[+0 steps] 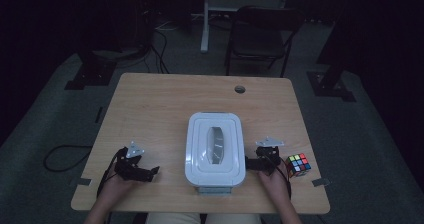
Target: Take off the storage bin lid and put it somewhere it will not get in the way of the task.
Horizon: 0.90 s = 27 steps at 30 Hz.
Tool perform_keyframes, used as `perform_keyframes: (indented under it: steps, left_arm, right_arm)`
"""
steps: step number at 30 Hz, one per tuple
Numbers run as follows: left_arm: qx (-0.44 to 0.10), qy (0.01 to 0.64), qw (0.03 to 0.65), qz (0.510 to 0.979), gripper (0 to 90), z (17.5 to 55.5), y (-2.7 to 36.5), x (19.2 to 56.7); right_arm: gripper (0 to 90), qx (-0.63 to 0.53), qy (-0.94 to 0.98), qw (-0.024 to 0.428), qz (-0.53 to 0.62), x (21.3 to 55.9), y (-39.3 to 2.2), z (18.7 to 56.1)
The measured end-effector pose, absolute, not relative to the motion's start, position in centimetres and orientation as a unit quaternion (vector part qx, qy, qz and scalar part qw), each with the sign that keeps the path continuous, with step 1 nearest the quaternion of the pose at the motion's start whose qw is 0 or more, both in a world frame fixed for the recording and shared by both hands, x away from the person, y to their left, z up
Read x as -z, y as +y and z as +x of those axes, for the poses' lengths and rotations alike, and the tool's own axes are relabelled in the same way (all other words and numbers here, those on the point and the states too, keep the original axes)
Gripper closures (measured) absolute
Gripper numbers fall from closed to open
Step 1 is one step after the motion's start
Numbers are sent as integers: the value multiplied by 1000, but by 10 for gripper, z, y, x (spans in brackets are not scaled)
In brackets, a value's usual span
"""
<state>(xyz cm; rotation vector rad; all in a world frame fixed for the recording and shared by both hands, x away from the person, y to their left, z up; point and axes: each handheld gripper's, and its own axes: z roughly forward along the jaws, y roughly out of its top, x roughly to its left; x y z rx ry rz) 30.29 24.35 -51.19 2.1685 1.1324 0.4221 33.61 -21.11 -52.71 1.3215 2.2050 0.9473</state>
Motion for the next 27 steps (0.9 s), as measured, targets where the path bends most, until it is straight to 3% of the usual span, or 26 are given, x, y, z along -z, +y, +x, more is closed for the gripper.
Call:
perform_keyframes:
  steps: [13, 27]
  left_arm:
    - [-145, 398, 377, 824, 9, 304, 234, 470]
    - [-129, 332, 420, 835, 8, 296, 194, 418]
  right_arm:
    - [125, -339, 789, 200, 472, 527, -211, 336]
    - [127, -339, 788, 200, 472, 527, -211, 336]
